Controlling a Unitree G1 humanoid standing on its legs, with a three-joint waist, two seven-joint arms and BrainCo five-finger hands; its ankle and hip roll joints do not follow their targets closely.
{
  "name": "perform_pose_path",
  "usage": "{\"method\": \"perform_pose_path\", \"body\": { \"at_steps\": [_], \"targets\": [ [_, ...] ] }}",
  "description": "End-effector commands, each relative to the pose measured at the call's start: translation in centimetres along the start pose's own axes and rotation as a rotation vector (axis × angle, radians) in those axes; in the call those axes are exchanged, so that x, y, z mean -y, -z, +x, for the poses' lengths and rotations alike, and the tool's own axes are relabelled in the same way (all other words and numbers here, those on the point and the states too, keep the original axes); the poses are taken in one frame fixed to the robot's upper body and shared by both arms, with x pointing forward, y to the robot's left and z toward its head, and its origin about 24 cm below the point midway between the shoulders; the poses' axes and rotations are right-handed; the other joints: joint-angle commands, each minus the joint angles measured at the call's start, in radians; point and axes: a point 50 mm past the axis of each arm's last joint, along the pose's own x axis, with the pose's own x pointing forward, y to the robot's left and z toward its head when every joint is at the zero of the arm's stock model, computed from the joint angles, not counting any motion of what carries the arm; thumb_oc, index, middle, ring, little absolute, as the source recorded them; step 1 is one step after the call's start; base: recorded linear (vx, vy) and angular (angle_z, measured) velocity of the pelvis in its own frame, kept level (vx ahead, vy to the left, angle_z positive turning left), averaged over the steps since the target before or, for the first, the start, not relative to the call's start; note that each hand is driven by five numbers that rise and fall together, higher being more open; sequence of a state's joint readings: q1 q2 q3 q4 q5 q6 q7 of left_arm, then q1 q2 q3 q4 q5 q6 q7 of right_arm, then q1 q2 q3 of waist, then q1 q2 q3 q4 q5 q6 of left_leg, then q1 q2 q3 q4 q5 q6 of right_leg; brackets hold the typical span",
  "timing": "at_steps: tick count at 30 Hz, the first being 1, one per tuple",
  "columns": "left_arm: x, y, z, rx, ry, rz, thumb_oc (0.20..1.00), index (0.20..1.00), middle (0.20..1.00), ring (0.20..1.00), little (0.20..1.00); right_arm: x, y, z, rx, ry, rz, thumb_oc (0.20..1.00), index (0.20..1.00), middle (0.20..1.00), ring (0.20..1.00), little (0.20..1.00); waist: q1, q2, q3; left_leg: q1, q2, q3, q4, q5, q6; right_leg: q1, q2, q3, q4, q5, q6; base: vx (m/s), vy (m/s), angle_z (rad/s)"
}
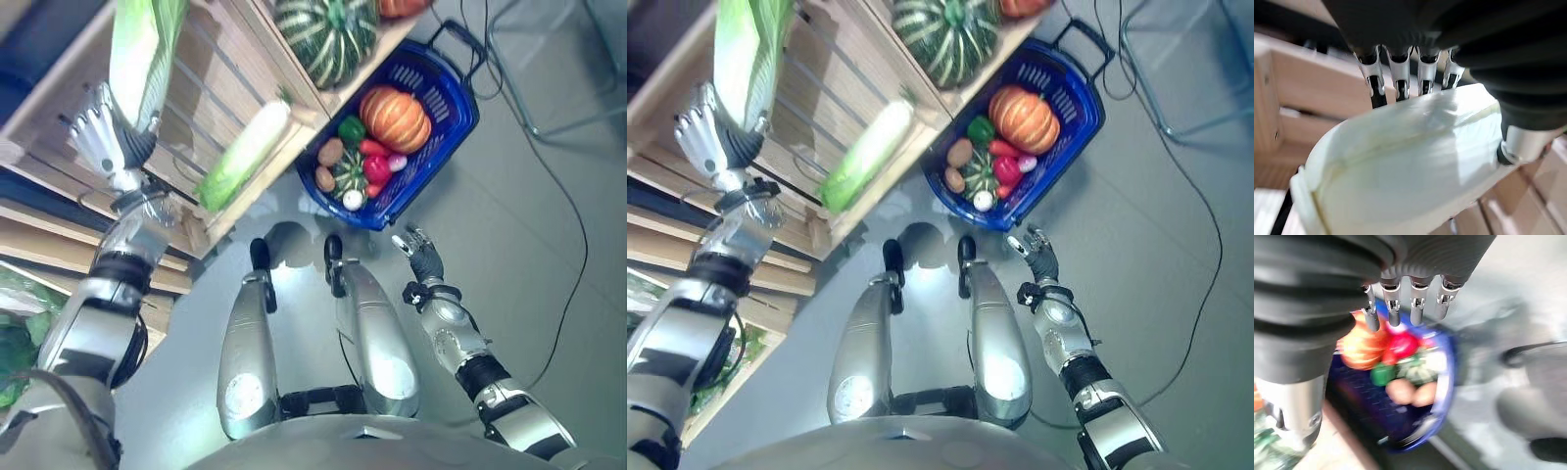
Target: Pick up fruits and vegetables into the basket
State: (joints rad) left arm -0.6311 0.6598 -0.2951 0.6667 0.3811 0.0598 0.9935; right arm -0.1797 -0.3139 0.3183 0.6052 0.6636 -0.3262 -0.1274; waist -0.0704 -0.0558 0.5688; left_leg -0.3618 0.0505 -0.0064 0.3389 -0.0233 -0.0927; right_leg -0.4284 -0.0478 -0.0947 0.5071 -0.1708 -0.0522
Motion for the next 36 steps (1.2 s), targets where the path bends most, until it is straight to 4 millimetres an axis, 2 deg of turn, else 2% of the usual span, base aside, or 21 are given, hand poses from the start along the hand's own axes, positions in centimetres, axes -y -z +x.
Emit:
{"method": "perform_pose_path", "body": {
  "at_steps": [1, 3, 5, 10, 15, 17, 22, 31, 36],
  "targets": [
    [-1.4, -0.4, -0.7, 0.129, -0.033, -0.043, 0.2, 0.2, 0.2, 0.2, 0.2, 1.2, 0.3, -1.5, 0.033, 0.037, 0.004, 1.0, 1.0, 1.0, 1.0, 1.0, 0.004, 0.029, -0.137, 0.019, -0.1, 0.031, -0.037, -0.035, 0.062, 0.118, 0.01, 0.011, -0.226, 0.096, 0.072, 0.08, 0.021, 0.01],
    [-1.4, -0.4, -1.6, 0.147, -0.009, -0.058, 0.2, 0.2, 0.2, 0.2, 0.2, 1.3, 0.3, -1.7, 0.04, 0.036, 0.01, 1.0, 1.0, 1.0, 1.0, 1.0, 0.007, 0.029, -0.155, 0.055, -0.102, 0.026, -0.073, -0.028, 0.064, 0.152, 0.01, 0.009, -0.26, 0.105, 0.073, 0.08, 0.032, 0.03],
    [-1.2, -0.8, -3.8, 0.184, 0.093, -0.126, 0.2, 0.2, 0.2, 0.2, 0.2, 1.1, -0.1, -1.9, 0.072, 0.025, 0.024, 1.0, 1.0, 1.0, 1.0, 1.0, 0.007, 0.03, -0.215, 0.153, -0.096, 0.022, -0.184, -0.007, 0.072, 0.239, 0.012, 0.012, -0.339, 0.127, 0.082, 0.12, 0.073, -0.03],
    [-1.0, -2.0, -6.6, 0.244, 0.255, -0.233, 0.2, 0.2, 0.2, 0.2, 0.2, 0.9, -1.0, -2.3, 0.12, -0.009, 0.041, 1.0, 1.0, 1.0, 1.0, 1.0, -0.006, 0.03, -0.286, 0.286, -0.082, 0.036, -0.324, 0.023, 0.084, 0.346, 0.019, 0.027, -0.427, 0.16, 0.101, 0.12, 0.043, -0.14],
    [-0.5, -4.6, -8.8, 0.289, 0.405, -0.394, 0.2, 0.2, 0.2, 0.2, 0.2, -0.3, -2.9, -2.4, 0.201, -0.054, 0.021, 1.0, 1.0, 1.0, 1.0, 1.0, -0.018, 0.029, -0.346, 0.381, -0.068, 0.041, -0.424, 0.047, 0.097, 0.411, 0.019, 0.035, -0.493, 0.202, 0.121, 0.11, 0.006, -0.1],
    [-0.2, -5.4, -9.8, 0.297, 0.46, -0.454, 0.2, 0.2, 0.2, 0.2, 0.2, -1.1, -3.7, -2.4, 0.238, -0.077, 0.031, 1.0, 1.0, 1.0, 1.0, 1.0, -0.022, 0.024, -0.369, 0.392, -0.067, 0.046, -0.426, 0.048, 0.1, 0.424, 0.017, 0.039, -0.517, 0.221, 0.128, 0.05, -0.016, -0.01],
    [-0.5, -6.7, -10.7, 0.331, 0.531, -0.531, 0.2, 0.2, 0.2, 0.2, 0.2, -2.7, -5.1, -2.6, 0.298, -0.147, 0.042, 1.0, 1.0, 1.0, 1.0, 1.0, -0.024, 0.02, -0.396, 0.417, -0.063, 0.067, -0.426, 0.04, 0.105, 0.445, 0.011, 0.053, -0.54, 0.231, 0.133, 0.04, -0.033, -0.03],
    [-0.6, -10.8, -11.7, 0.438, 0.685, -0.722, 0.2, 0.2, 0.2, 0.2, 0.2, -4.3, -8.3, -2.2, 0.428, -0.241, 0.08, 1.0, 1.0, 1.0, 1.0, 1.0, 0.025, 0.025, -0.434, 0.434, -0.079, 0.013, -0.415, 0.016, 0.108, 0.497, -0.002, 0.026, -0.558, 0.206, 0.123, 0.01, -0.057, 0.03],
    [-1.4, -11.1, -12.4, 0.476, 0.757, -0.807, 0.2, 0.2, 0.2, 0.2, 0.2, -4.9, -8.5, -2.4, 0.431, -0.311, 0.088, 1.0, 1.0, 1.0, 1.0, 1.0, 0.039, 0.03, -0.464, 0.438, -0.076, 0.012, -0.42, 0.011, 0.108, 0.505, -0.002, 0.016, -0.569, 0.201, 0.124, 0.02, -0.023, 0.07]
  ]
}}
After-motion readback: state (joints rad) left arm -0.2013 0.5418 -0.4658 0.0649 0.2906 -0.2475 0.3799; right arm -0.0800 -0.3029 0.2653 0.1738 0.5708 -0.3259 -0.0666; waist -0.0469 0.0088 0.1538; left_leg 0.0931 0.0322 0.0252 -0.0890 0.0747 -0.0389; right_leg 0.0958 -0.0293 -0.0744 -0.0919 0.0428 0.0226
